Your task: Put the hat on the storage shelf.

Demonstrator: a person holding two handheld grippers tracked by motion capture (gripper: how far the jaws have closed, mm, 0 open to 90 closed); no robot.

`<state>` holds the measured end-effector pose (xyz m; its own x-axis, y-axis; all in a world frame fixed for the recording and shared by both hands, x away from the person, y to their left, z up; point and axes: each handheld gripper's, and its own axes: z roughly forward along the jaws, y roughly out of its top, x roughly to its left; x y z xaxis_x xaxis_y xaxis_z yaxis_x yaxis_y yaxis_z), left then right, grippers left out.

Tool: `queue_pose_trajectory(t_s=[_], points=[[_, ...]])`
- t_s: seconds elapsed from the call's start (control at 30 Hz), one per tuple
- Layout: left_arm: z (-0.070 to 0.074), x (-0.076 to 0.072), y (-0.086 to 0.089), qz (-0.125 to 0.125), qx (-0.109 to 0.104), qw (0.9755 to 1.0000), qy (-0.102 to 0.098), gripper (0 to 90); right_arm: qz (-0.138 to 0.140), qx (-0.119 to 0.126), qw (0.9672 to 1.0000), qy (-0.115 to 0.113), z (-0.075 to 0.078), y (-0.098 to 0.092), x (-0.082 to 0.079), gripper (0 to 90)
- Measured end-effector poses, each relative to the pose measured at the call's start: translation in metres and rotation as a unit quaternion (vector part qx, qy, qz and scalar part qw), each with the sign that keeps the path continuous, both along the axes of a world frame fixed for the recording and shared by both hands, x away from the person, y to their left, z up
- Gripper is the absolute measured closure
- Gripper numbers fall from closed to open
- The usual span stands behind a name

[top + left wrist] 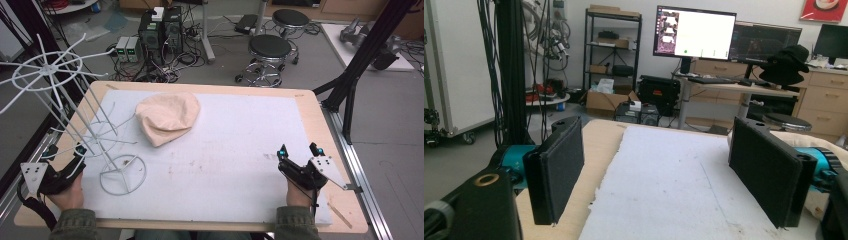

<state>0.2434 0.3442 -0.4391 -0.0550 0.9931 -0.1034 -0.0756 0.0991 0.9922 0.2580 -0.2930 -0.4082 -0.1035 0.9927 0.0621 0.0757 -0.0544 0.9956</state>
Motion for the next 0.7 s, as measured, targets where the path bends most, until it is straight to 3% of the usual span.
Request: queue_pose_trajectory(t_s=[0.2,0.37,0.6,0.7], points=[[-0.001,0.000,-0.001,-0.002,0.002,1.0000,0.003,22.5,0.017,0.005,0.9998,0.004,0.009,-0.006,0.010,5.6],[-0.001,0.001,-0.003,-0.004,0.007,1.0000,0.002,22.5,0.049,-0.010,0.9987,0.002,0.024,-0.004,0.020,5.6],[-0.001,0.003,-0.005,-0.006,0.010,0.9999,0.003,22.7,0.094,-0.021,0.9954,0.003,0.049,0.002,0.035,5.6],[-0.001,0.002,-0.005,-0.005,0.011,0.9999,0.002,22.7,0.126,-0.027,0.9916,0.006,0.063,0.011,0.047,5.6]])
